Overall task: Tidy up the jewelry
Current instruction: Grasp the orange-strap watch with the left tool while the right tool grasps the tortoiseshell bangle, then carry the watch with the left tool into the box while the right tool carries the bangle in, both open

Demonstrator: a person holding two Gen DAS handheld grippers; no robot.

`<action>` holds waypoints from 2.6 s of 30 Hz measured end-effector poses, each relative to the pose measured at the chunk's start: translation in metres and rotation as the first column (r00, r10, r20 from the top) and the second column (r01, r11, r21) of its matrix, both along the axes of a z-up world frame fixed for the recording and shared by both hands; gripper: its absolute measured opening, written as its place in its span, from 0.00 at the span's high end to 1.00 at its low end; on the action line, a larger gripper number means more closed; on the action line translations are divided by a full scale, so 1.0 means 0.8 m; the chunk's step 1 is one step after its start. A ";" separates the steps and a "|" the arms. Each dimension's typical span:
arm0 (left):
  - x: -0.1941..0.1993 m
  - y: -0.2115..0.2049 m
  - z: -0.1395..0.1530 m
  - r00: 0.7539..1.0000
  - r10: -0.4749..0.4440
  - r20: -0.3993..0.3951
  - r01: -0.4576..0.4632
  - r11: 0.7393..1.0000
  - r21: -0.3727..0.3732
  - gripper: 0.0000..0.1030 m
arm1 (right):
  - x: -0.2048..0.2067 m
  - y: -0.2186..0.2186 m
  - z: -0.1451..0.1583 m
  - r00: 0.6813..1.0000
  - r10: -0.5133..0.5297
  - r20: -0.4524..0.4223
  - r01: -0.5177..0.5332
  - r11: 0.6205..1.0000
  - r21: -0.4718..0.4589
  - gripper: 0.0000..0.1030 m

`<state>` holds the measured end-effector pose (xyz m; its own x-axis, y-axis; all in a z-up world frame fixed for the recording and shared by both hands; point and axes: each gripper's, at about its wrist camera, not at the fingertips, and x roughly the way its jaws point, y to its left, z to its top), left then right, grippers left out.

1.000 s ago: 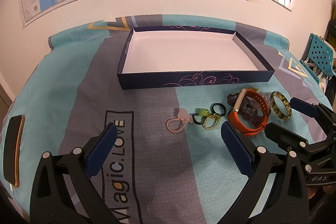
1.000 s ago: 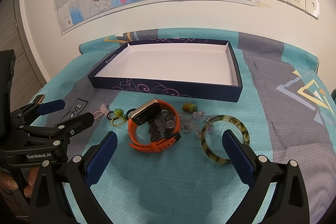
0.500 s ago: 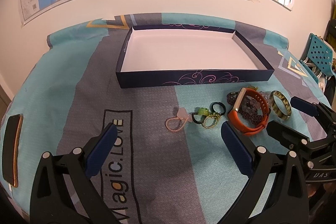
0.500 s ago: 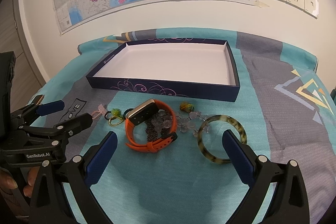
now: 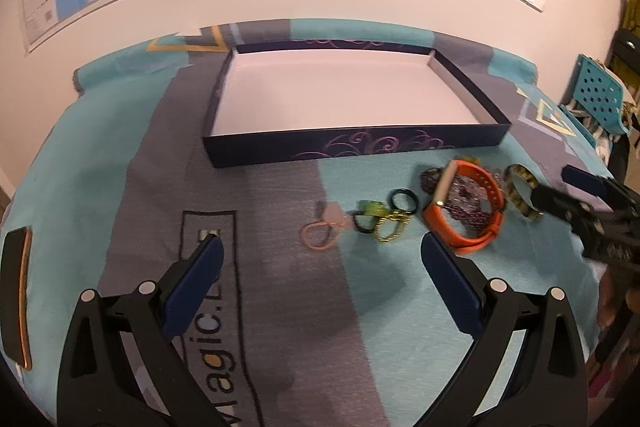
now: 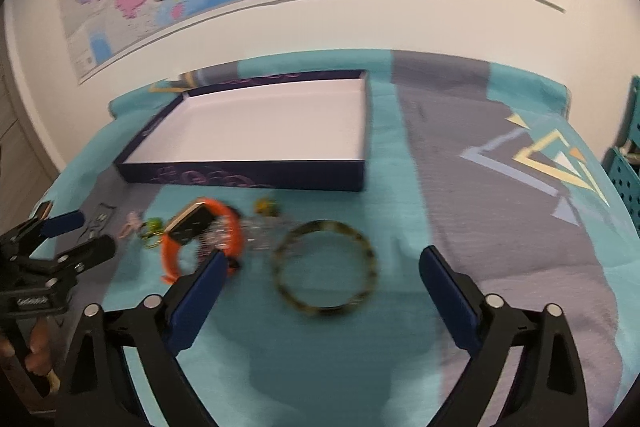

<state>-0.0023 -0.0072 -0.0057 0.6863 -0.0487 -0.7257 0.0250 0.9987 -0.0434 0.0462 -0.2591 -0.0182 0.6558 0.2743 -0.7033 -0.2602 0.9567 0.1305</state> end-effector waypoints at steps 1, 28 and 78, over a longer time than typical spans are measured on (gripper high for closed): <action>0.000 -0.004 0.000 1.000 -0.018 -0.001 0.018 1.000 -0.002 0.06 | 0.003 -0.005 -0.001 1.000 -0.006 -0.005 0.006 1.000 0.000 0.15; 0.050 -0.056 -0.012 0.954 -0.256 -0.155 0.228 0.957 -0.179 0.68 | 0.035 -0.018 -0.020 0.991 0.093 -0.100 -0.094 0.996 0.000 0.70; 0.186 0.000 0.062 0.959 -0.274 -0.079 0.279 0.959 0.060 0.89 | 0.177 0.041 0.044 0.989 0.144 -0.040 -0.140 0.986 0.088 0.95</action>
<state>0.1468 -0.0072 0.0442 0.6011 -0.1765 -0.7795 0.2996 0.9540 0.0150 0.1876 -0.2265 0.0168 0.5737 0.4222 -0.7019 -0.3845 0.8955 0.2243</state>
